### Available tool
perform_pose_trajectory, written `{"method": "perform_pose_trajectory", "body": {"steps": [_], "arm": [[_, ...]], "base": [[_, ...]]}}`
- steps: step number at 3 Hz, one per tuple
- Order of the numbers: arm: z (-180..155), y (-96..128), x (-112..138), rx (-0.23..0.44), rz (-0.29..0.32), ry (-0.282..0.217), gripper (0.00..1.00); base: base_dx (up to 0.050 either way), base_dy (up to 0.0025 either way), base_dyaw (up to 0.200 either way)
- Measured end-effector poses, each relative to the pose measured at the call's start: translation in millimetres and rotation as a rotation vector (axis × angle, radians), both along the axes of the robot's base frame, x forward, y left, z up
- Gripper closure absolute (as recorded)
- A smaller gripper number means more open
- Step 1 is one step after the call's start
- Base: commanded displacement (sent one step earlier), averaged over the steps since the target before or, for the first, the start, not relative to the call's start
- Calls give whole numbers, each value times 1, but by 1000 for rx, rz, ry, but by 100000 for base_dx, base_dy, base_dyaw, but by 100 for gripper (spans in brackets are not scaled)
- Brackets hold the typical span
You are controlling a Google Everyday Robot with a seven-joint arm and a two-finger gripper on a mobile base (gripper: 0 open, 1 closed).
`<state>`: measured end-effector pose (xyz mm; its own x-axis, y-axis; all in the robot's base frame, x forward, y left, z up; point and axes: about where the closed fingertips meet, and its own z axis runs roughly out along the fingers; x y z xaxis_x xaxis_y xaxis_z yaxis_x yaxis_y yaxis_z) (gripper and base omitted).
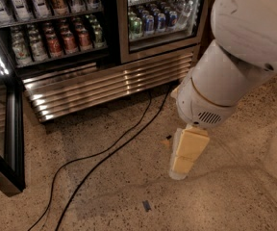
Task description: Close left fridge door
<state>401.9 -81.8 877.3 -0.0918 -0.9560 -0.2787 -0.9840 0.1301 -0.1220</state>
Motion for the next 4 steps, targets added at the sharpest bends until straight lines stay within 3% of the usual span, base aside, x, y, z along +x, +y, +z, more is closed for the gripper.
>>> {"method": "perform_pose_trajectory", "body": {"steps": [4], "arm": [[0, 0, 0, 0, 0, 0, 0]], "base": [[-1, 2, 18678]]}}
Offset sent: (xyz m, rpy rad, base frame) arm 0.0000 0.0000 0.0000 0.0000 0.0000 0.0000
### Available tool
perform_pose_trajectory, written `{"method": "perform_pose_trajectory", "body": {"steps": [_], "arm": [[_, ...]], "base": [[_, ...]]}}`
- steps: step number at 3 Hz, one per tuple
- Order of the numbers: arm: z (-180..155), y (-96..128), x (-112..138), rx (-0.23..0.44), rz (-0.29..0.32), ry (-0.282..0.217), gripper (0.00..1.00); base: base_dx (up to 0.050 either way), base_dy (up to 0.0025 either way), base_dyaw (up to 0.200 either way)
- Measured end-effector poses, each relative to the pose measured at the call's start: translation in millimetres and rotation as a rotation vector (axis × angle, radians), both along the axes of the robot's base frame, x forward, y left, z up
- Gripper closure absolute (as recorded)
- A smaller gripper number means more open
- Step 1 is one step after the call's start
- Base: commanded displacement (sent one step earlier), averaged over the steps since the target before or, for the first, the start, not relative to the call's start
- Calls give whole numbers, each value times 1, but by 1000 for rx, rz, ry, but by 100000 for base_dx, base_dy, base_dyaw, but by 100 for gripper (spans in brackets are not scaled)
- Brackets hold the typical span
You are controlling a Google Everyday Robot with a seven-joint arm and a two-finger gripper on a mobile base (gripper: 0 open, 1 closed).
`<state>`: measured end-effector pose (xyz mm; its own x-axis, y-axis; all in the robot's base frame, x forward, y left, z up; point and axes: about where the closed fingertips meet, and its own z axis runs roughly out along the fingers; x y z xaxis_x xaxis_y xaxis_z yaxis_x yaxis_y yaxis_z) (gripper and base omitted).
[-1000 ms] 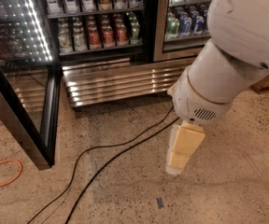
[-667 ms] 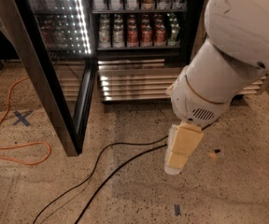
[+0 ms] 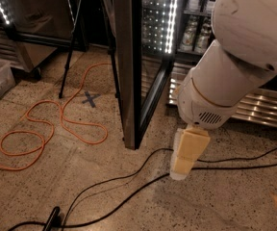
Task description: Close left fridge door
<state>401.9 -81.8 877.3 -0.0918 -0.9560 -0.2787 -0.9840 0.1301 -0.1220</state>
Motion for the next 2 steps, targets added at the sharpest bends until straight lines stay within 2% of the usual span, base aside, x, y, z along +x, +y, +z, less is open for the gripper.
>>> {"method": "perform_pose_trajectory", "body": {"steps": [1, 2], "arm": [[0, 0, 0, 0, 0, 0, 0], [0, 0, 0, 0, 0, 0, 0]], "base": [[3228, 256, 15029], [3510, 142, 8410]]}}
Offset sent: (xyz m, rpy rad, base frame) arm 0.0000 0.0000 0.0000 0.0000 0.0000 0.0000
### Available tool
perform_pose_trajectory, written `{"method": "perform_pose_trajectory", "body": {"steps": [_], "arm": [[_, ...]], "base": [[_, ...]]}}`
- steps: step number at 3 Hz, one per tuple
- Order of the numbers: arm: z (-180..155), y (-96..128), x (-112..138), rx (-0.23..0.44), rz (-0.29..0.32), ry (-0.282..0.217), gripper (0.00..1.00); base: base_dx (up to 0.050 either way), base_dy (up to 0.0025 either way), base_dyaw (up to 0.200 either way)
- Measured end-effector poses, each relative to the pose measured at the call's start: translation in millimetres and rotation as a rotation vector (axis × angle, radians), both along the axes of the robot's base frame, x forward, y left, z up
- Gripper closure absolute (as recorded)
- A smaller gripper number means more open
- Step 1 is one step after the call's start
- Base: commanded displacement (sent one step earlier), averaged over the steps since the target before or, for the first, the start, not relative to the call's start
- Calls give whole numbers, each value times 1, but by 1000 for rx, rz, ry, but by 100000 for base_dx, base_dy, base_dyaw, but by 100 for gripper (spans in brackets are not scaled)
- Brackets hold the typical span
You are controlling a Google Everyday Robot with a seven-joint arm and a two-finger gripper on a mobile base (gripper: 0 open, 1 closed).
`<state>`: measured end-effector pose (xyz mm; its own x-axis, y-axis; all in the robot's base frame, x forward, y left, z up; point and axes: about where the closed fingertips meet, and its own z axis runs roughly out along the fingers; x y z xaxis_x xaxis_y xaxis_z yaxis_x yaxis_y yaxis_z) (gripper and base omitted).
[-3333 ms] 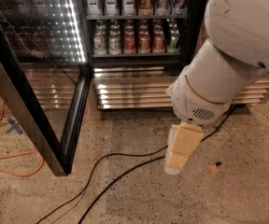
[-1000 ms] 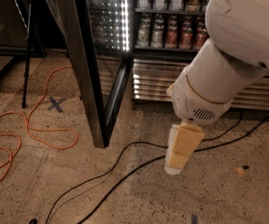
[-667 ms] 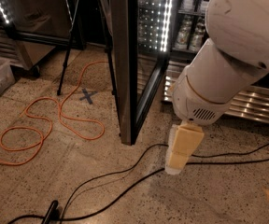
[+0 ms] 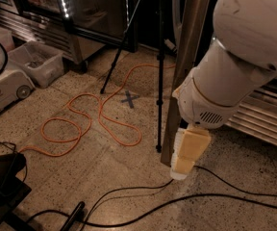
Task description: Close left fridge door
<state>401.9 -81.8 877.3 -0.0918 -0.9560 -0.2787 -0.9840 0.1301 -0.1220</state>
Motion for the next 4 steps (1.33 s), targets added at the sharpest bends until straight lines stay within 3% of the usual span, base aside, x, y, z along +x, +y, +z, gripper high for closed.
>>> {"method": "perform_pose_trajectory", "body": {"steps": [1, 2, 3, 4], "arm": [[0, 0, 0, 0, 0, 0, 0], [0, 0, 0, 0, 0, 0, 0], [0, 0, 0, 0, 0, 0, 0], [6, 32, 10, 17, 58, 35, 0]], "base": [[3329, 257, 14642], [0, 0, -19802], [0, 0, 0], [0, 0, 0]]}}
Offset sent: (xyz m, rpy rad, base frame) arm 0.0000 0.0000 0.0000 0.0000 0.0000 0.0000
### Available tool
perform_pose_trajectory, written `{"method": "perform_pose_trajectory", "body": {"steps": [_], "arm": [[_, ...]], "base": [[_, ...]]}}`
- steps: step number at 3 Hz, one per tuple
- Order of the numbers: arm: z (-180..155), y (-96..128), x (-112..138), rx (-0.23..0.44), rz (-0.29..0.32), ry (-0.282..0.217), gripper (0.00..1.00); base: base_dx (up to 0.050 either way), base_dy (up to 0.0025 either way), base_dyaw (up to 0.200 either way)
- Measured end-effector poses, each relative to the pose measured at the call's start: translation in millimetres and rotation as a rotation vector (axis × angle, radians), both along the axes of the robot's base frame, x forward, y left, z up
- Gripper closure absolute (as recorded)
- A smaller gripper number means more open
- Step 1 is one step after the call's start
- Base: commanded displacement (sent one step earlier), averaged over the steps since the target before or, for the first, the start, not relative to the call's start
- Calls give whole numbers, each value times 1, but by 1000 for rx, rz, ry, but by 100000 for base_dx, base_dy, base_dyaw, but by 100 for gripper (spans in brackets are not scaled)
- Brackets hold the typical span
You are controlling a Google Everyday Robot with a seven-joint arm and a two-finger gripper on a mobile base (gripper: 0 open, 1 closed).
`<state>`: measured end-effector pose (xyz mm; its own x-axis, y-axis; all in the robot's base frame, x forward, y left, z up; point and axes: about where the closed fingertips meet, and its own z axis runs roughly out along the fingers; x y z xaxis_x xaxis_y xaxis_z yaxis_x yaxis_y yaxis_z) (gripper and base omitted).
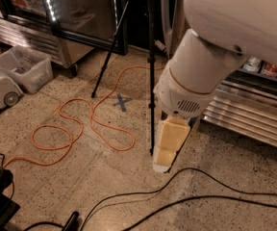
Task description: Close left fridge door
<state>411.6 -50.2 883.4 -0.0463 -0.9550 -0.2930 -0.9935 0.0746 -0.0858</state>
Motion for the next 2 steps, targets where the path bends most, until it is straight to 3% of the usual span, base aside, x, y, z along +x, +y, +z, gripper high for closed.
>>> {"method": "perform_pose_trajectory", "body": {"steps": [1, 2], "arm": [[6, 44, 10, -9, 69, 30, 0], [10, 71, 16, -13, 110, 45, 0]], "base": [[0, 0, 0], [0, 0, 0]]}}
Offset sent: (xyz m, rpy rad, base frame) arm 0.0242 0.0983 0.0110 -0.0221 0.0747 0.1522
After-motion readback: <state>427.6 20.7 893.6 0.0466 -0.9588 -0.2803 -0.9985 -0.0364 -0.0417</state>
